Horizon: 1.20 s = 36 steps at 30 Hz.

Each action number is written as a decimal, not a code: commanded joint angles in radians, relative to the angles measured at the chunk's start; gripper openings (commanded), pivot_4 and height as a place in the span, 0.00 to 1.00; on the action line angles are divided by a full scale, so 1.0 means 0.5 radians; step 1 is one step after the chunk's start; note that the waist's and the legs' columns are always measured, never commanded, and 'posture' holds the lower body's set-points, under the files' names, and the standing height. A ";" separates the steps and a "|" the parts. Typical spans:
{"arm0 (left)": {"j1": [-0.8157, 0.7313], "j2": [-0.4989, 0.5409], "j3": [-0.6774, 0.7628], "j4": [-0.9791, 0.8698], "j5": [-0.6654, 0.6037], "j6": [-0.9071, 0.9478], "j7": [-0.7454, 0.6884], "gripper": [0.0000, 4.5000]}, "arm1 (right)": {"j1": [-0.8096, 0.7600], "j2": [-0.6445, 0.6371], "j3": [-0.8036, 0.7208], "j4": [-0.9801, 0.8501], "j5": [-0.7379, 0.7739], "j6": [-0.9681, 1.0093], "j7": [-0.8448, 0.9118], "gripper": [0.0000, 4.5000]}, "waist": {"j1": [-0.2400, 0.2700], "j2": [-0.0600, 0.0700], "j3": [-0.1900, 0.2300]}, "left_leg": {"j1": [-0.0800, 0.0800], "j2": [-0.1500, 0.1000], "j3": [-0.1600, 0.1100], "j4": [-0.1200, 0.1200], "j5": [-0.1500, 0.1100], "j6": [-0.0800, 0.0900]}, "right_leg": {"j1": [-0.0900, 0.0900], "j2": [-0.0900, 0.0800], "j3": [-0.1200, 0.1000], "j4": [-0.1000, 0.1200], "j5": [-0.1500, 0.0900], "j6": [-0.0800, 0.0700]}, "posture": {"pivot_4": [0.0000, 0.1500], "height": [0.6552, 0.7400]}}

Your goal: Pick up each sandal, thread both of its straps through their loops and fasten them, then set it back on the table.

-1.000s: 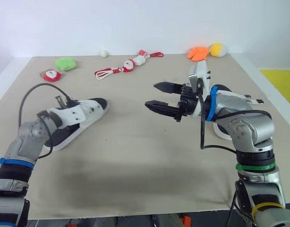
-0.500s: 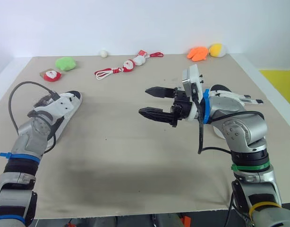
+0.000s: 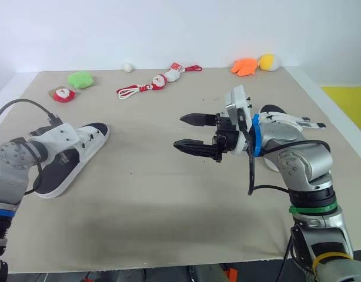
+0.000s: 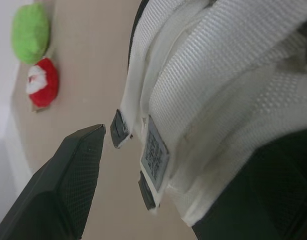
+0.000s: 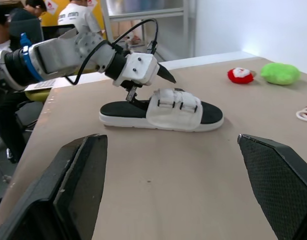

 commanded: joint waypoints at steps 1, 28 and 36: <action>-0.097 0.066 0.084 0.047 -0.034 -0.123 0.040 0.96 | -0.037 0.001 -0.026 -0.018 0.009 -0.047 0.018 1.00 | 0.000 0.000 0.000 | 0.000 0.000 0.000 0.000 0.000 0.000 | 0.000 0.000 0.000 0.000 0.000 0.000 | 1.00 1.00; 0.148 0.275 0.629 -0.342 -0.877 0.326 -0.577 0.96 | 0.019 -0.159 -0.092 0.026 0.001 -0.040 0.053 1.00 | 0.001 -0.003 0.002 | -0.001 0.002 0.000 -0.001 -0.001 0.001 | -0.002 0.000 -0.002 0.002 -0.004 -0.003 | 1.00 1.00; 0.193 -0.232 0.838 -0.853 -1.737 0.911 -0.417 0.96 | 0.181 -0.424 -0.057 0.222 -0.230 -0.030 0.018 1.00 | 0.008 -0.005 0.002 | 0.000 -0.001 0.002 0.008 -0.001 0.000 | 0.003 -0.003 0.000 0.002 -0.002 -0.001 | 1.00 1.00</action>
